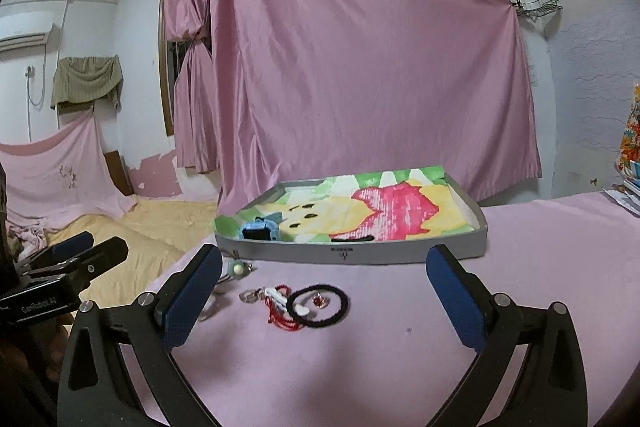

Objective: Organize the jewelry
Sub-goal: 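Grasp the grey watch holder with the left gripper while the right grasps the hair tie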

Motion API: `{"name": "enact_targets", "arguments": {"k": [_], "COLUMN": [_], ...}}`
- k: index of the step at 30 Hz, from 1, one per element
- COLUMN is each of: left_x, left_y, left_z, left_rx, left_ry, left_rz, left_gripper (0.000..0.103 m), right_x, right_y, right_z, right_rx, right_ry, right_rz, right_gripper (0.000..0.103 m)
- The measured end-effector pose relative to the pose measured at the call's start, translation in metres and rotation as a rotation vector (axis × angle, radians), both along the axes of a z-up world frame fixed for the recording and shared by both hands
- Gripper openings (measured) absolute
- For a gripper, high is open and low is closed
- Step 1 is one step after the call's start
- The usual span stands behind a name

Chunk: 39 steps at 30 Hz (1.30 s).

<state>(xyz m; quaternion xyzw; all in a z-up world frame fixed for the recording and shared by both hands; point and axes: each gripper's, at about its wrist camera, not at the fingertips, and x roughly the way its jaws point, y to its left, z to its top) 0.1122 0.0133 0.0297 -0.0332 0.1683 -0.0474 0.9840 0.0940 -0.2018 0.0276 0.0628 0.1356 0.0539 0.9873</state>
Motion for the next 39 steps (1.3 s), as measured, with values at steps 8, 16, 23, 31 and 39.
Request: {"name": "enact_targets", "arguments": {"k": [8, 16, 23, 31, 39], "left_x": [0.01, 0.028, 0.046, 0.061, 0.076], "left_y": [0.007, 0.009, 0.004, -0.013, -0.021], "left_z": [-0.011, -0.024, -0.036, -0.039, -0.04], "left_rx": [-0.025, -0.046, -0.051, 0.015, 0.048], "left_ry": [0.08, 0.192, 0.305, 0.368, 0.407], "left_rz": [-0.004, -0.022, -0.059, -0.114, -0.142], "left_gripper": [0.102, 0.102, 0.102, 0.102, 0.102], "right_x": [0.01, 0.028, 0.053, 0.085, 0.11], "right_y": [0.004, 0.005, -0.002, -0.008, 0.0], "right_z": [-0.007, -0.014, -0.019, -0.032, -0.041], "right_rx": [-0.021, -0.036, -0.03, -0.018, -0.04], "right_ry": [0.075, 0.186, 0.312, 0.46, 0.546], "right_rz": [0.003, 0.013, 0.031, 0.07, 0.115], "right_gripper": [0.1, 0.1, 0.1, 0.075, 0.047]}}
